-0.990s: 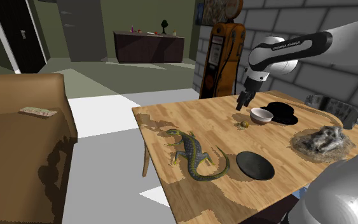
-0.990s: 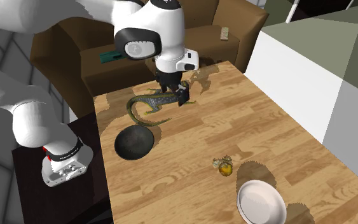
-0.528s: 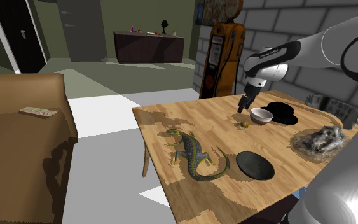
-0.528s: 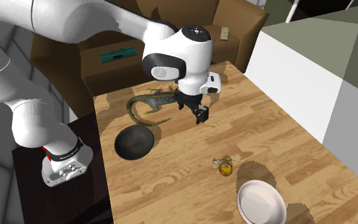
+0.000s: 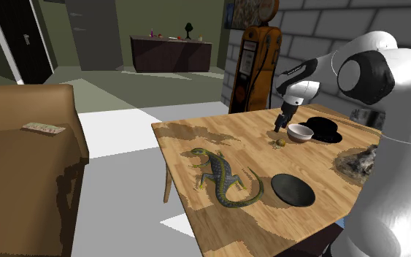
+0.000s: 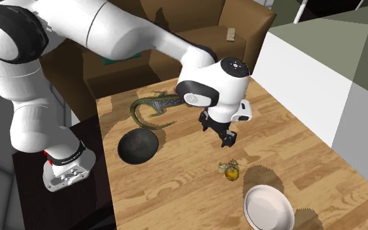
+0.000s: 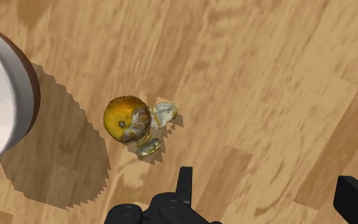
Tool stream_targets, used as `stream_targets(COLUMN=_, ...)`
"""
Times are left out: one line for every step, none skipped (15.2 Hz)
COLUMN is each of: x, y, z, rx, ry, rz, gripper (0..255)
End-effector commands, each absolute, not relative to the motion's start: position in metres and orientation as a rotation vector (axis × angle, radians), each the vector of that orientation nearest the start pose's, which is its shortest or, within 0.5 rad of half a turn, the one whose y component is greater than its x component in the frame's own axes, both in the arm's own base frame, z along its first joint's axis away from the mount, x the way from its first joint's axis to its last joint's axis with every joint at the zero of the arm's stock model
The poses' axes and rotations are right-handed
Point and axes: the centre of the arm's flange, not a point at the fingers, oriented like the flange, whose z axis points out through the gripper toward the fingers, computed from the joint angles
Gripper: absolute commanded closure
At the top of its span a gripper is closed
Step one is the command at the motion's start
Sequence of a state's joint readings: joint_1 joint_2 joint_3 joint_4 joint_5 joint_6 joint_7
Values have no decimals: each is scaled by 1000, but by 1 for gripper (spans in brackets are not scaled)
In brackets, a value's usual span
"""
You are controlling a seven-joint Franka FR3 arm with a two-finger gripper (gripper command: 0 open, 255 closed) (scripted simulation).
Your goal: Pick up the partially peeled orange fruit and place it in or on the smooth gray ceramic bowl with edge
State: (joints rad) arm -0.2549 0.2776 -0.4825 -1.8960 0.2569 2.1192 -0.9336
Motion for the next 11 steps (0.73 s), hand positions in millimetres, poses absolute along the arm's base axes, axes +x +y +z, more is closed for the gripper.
stream_targets(x=477, y=-414, z=358, rx=-3066, ry=-111, rz=-81, gripper=0)
stream_targets(x=480, y=-425, z=351, rx=-3067, ry=-109, rz=-78, gripper=0)
stream_targets(x=484, y=-436, z=344, rx=-3067, ry=-106, rz=-75, gripper=0)
stream_targets(x=487, y=-447, z=337, rx=-3067, ry=-104, rz=-72, gripper=0)
stream_targets(x=490, y=-457, z=330, rx=-3067, ry=-102, rz=-69, gripper=0)
stream_targets(x=494, y=-468, z=324, rx=-3067, ry=-100, rz=-66, gripper=0)
stream_targets(x=497, y=-478, z=317, rx=-3067, ry=-98, rz=-63, gripper=0)
stream_targets(x=497, y=-478, z=312, rx=-3067, ry=-98, rz=-63, gripper=0)
stream_targets(x=497, y=-478, z=307, rx=-3067, ry=-98, rz=-63, gripper=0)
stream_targets(x=497, y=-477, z=301, rx=-3067, ry=-98, rz=-63, gripper=0)
stream_targets(x=498, y=-477, z=296, rx=-3067, ry=-98, rz=-63, gripper=0)
